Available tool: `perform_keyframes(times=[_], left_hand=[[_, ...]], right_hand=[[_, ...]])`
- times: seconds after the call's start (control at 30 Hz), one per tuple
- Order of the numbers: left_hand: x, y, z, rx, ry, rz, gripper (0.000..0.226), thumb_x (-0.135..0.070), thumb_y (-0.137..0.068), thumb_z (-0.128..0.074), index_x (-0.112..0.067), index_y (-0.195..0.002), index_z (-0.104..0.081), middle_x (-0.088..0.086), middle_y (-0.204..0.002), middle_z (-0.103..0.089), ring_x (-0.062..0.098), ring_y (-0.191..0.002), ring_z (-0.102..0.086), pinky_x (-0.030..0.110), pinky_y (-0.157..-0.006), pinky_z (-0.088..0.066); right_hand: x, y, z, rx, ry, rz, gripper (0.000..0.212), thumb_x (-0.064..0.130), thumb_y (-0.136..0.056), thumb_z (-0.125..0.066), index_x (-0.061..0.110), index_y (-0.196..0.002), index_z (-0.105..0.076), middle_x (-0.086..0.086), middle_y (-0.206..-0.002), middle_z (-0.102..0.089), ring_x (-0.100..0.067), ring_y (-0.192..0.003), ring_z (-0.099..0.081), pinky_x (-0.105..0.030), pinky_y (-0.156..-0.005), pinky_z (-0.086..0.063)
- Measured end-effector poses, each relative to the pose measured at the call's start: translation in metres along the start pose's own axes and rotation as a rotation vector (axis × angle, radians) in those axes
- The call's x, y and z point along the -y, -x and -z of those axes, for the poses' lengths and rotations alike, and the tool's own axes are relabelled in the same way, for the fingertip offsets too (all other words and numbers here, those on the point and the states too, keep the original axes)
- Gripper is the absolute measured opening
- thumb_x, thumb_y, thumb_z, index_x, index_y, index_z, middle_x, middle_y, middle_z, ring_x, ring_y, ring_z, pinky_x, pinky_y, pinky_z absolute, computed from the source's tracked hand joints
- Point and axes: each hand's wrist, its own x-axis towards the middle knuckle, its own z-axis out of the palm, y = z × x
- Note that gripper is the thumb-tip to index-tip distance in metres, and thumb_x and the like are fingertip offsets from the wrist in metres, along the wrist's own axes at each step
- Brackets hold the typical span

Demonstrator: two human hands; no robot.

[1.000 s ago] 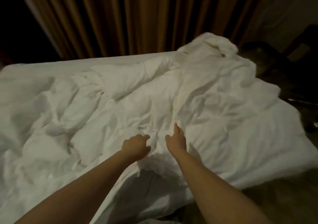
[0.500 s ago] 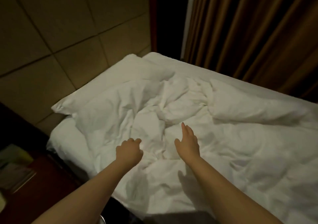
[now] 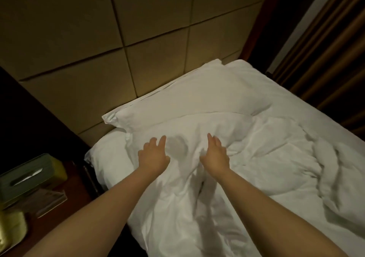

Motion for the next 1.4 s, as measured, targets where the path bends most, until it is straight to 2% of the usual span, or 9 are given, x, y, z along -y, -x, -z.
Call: perform_keyframes(times=[0.27, 0.4, 0.5, 0.6, 0.83, 0.97, 1.07, 1.3, 1.4], left_hand=[[0.027, -0.119, -0.005, 0.113, 0.05, -0.067, 0.096, -0.051, -0.082, -0.063, -0.031, -0.151, -0.001, 0.004, -0.159, -0.005, 0.027, -0.144, -0.011, 0.047, -0.112, -0.021], [0.014, -0.144, -0.006, 0.286, 0.009, -0.117, 0.077, -0.056, -0.082, -0.059, -0.03, -0.146, -0.025, 0.004, -0.141, -0.045, 0.025, -0.129, -0.04, 0.041, -0.102, -0.032], [-0.001, -0.142, 0.022, -0.04, 0.1, -0.224, 0.031, -0.043, -0.089, -0.052, -0.023, -0.112, -0.061, 0.009, -0.108, -0.067, 0.029, -0.103, -0.058, 0.034, -0.085, -0.038], [0.003, -0.157, 0.096, -0.429, 0.41, -0.074, 0.015, -0.024, -0.087, -0.057, -0.017, -0.097, -0.065, 0.016, -0.096, -0.067, 0.034, -0.091, -0.06, 0.037, -0.074, -0.043], [0.093, -0.18, 0.117, 0.509, -0.13, 0.134, 0.06, -0.044, -0.092, -0.055, -0.01, -0.14, -0.042, 0.009, -0.146, -0.041, 0.024, -0.128, -0.043, 0.031, -0.104, -0.033], [0.106, -0.224, 0.09, 0.316, 0.441, 0.267, 0.053, -0.039, -0.095, -0.053, -0.017, -0.142, -0.041, 0.008, -0.135, -0.05, 0.023, -0.11, -0.054, 0.024, -0.085, -0.042], [0.105, -0.272, 0.069, 0.076, 0.299, 0.292, 0.048, -0.028, -0.096, -0.048, -0.012, -0.141, -0.039, 0.013, -0.14, -0.045, 0.03, -0.12, -0.049, 0.029, -0.087, -0.041], [0.095, -0.32, 0.02, 0.243, 0.322, 0.316, 0.092, -0.069, -0.08, -0.054, -0.006, -0.144, -0.031, 0.011, -0.147, -0.038, 0.029, -0.131, -0.04, 0.035, -0.105, -0.036], [0.081, -0.319, 0.028, 0.321, 0.493, 0.296, 0.079, -0.063, -0.079, -0.061, -0.009, -0.135, -0.047, 0.01, -0.134, -0.052, 0.027, -0.116, -0.052, 0.034, -0.095, -0.042]], right_hand=[[0.017, -0.128, 0.001, 0.032, 0.379, 0.025, 0.074, 0.019, -0.09, -0.052, 0.026, -0.151, -0.011, 0.001, -0.157, -0.018, -0.026, -0.142, -0.018, -0.051, -0.112, -0.02], [0.015, -0.152, 0.016, 0.061, 0.569, 0.146, 0.036, 0.023, -0.089, -0.05, 0.025, -0.125, -0.047, 0.0, -0.12, -0.06, -0.023, -0.119, -0.049, -0.044, -0.11, -0.019], [0.033, -0.163, 0.047, -0.156, 0.56, 0.221, 0.029, 0.009, -0.087, -0.044, 0.021, -0.109, -0.057, -0.003, -0.105, -0.066, -0.024, -0.105, -0.056, -0.035, -0.1, -0.025], [0.098, -0.173, 0.088, -0.452, 0.18, 0.258, 0.024, 0.003, -0.083, -0.044, 0.02, -0.094, -0.056, -0.002, -0.089, -0.06, -0.025, -0.092, -0.052, -0.031, -0.083, -0.023], [0.141, -0.178, 0.011, -0.048, 0.422, 0.419, 0.031, 0.022, -0.09, -0.047, 0.026, -0.12, -0.056, -0.004, -0.119, -0.059, -0.026, -0.116, -0.052, -0.036, -0.096, -0.031], [0.097, -0.189, -0.03, -0.057, 0.446, 0.467, 0.049, 0.031, -0.084, -0.05, 0.027, -0.133, -0.049, -0.002, -0.12, -0.054, -0.025, -0.113, -0.05, -0.045, -0.104, -0.026], [0.085, -0.199, -0.045, -0.196, 0.416, 0.508, 0.052, 0.038, -0.071, -0.051, 0.026, -0.12, -0.061, 0.003, -0.099, -0.061, -0.02, -0.094, -0.061, -0.045, -0.097, -0.037], [0.077, -0.208, -0.06, -0.266, 0.316, 0.545, 0.059, 0.04, -0.07, -0.041, 0.025, -0.124, -0.058, 0.006, -0.101, -0.06, -0.016, -0.099, -0.059, -0.046, -0.097, -0.043], [0.079, -0.205, -0.056, -0.167, 0.264, 0.508, 0.07, 0.047, -0.073, -0.031, 0.026, -0.139, -0.044, 0.002, -0.121, -0.054, -0.019, -0.117, -0.051, -0.049, -0.109, -0.029]])
